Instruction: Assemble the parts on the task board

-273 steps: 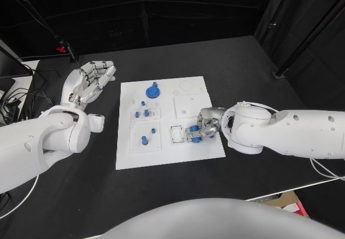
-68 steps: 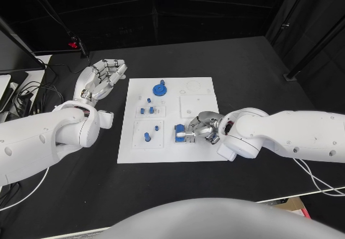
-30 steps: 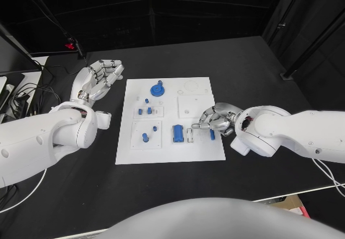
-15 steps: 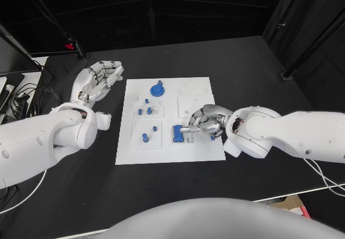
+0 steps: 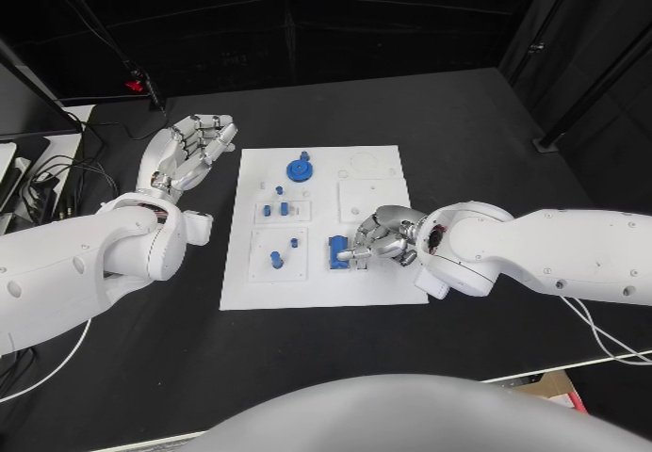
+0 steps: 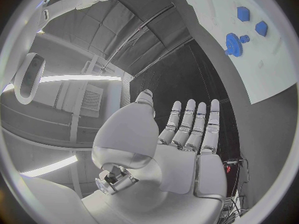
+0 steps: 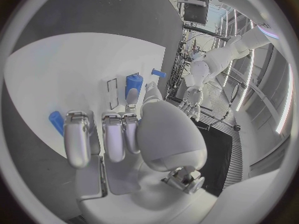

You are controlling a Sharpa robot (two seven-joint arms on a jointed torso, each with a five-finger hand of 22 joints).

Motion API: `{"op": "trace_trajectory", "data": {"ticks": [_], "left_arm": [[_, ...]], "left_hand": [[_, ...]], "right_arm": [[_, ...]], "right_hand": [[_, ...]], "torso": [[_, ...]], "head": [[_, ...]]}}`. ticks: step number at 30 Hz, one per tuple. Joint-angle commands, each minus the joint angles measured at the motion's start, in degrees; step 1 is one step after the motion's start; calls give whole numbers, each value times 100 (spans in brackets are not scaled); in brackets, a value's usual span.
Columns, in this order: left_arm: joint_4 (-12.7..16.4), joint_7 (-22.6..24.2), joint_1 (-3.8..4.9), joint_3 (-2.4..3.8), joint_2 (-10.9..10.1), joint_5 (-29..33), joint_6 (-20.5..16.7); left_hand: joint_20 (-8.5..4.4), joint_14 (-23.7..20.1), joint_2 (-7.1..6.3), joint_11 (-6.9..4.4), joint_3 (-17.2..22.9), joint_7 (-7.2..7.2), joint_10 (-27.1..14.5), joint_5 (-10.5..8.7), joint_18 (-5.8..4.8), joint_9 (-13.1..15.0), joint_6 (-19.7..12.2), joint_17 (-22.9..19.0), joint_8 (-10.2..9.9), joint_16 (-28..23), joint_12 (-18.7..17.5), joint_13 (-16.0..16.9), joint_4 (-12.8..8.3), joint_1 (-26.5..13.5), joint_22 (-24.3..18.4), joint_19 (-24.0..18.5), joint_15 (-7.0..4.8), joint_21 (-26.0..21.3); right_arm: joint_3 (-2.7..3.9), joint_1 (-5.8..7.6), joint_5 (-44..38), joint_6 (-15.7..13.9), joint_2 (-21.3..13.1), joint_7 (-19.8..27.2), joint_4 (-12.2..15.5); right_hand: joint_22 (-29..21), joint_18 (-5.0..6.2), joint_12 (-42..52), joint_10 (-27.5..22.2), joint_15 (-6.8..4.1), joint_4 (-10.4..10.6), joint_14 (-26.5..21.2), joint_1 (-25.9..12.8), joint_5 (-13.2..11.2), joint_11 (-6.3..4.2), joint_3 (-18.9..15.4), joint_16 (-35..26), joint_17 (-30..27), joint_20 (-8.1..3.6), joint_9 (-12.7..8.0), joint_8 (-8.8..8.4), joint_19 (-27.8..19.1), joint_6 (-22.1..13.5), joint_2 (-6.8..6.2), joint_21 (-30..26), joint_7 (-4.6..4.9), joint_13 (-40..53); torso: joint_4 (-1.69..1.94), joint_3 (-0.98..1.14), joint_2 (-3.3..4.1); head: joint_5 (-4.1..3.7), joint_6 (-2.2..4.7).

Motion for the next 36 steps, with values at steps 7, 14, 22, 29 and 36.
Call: {"op": "trace_trajectory", "data": {"ticks": [7, 14, 22, 29, 36], "left_arm": [[14, 294, 7, 6, -1, 2, 48], [12, 292, 7, 6, -7, 2, 42], [11, 292, 7, 6, -2, 2, 50], [13, 288, 7, 6, -6, 2, 47], [9, 285, 7, 6, -3, 2, 49]], "left_hand": [[12, 43, 71, -11, -33, 776, 9, 38, -16, -9, -50, -12, 30, 34, 37, -10, 8, 10, -10, -13, -16, 24], [12, 43, 71, -11, -33, 776, 9, 38, -16, -9, -50, -12, 30, 34, 37, -10, 8, 10, -10, -13, -16, 24], [12, 43, 71, -11, -33, 776, 9, 38, -16, -9, -50, -12, 30, 34, 37, -10, 8, 10, -10, -13, -16, 24], [12, 43, 71, -11, -33, 776, 9, 38, -16, -9, -50, -12, 30, 34, 37, -10, 8, 10, -10, -13, -16, 24], [12, 43, 71, -11, -33, 776, 9, 38, -16, -9, -50, -12, 30, 34, 37, -10, 8, 10, -10, -13, -16, 24]], "right_arm": [[1, 3, -14, -25, 157, -179, -101], [1, 3, -54, -17, 192, -186, -123], [1, 2, -253, 38, 240, -229, -144], [1, 2, -531, 11, 297, -279, -200], [1, 2, -609, 3, 341, -298, -263]], "right_hand": [[1509, -42, -14, 608, -21, -35, 596, 196, 59, -62, 56, 14, 1507, -18, 25, 43, 607, 28, 95, 19, -55, 1484], [1509, -42, -14, 608, -33, -63, 596, 275, 18, -73, 36, 14, 1507, -30, 48, 59, 607, 45, 33, 19, -66, 1484], [1509, -42, -14, 608, -50, -143, 596, 446, -33, -94, 58, 14, 1507, -48, 71, 65, 607, 84, -15, 19, -91, 1484], [1509, -42, -14, 608, -74, -346, 596, 889, 96, -125, 269, 14, 1507, -75, 42, -33, 607, 108, 58, 19, -121, 1484], [1509, -42, -14, 608, -77, -428, 596, 1105, 184, -122, 419, 14, 1507, -80, 6, -127, 607, 119, 102, 19, -116, 1484]], "torso": [[4, 0, 1], [-4, -5, -3], [3, -2, -2], [5, 0, -5], [-4, -3, -8]], "head": [[-4, -1], [-4, -1], [-7, -1], [2, -1], [3, -1]]}}
